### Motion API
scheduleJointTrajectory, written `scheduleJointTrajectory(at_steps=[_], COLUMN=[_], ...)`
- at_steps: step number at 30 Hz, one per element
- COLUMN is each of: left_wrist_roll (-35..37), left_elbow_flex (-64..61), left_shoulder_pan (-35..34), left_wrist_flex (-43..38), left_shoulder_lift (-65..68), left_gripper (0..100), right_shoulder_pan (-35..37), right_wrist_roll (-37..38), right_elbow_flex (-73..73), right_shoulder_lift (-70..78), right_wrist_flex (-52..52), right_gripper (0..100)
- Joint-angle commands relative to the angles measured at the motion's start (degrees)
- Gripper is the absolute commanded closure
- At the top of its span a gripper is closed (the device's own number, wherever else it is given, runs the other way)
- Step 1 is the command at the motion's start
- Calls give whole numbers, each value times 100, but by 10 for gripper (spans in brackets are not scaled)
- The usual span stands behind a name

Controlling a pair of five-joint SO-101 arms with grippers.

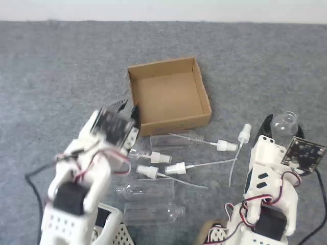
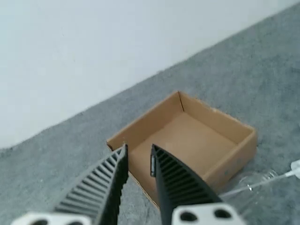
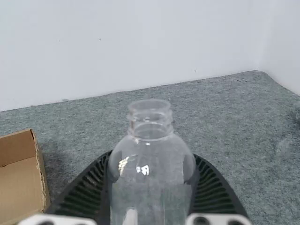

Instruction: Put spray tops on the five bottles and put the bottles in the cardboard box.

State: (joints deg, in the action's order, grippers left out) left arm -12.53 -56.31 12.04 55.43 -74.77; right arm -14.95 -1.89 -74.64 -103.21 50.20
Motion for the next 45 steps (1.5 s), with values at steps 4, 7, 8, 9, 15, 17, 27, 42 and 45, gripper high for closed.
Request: scheduleJointTrajectory(at_steps=[4, 7, 8, 9, 15, 17, 27, 42, 45], left_wrist_roll=[-53, -53, -53, -53, 53, 413, 1793, 2321, 2295], left_elbow_flex=[1279, 1534, 1596, 1640, 1771, 1868, 2193, 2976, 2976], left_shoulder_pan=[44, 44, 44, 44, 193, 167, -211, -976, -1116], left_wrist_flex=[26, 26, 26, 26, 105, 246, 501, 519, 519], left_shoulder_lift=[2075, 2611, 2778, 2954, 3833, 4079, 5152, 7042, 7156], left_gripper=[923, 923, 923, 923, 920, 897, 866, 863, 866], right_shoulder_pan=[-40, -40, -40, -40, -40, -40, -40, -40, -40], right_wrist_roll=[-70, -70, -70, -70, -70, -70, -70, -70, -70], right_elbow_flex=[35, 35, 35, 35, 35, 35, 35, 26, 26], right_shoulder_lift=[-92, -92, -92, -92, -92, -92, -84, -84, -84], right_wrist_flex=[-136, -136, -136, -136, -136, -136, -127, -101, -101], right_gripper=[909, 909, 909, 909, 909, 909, 909, 909, 909])
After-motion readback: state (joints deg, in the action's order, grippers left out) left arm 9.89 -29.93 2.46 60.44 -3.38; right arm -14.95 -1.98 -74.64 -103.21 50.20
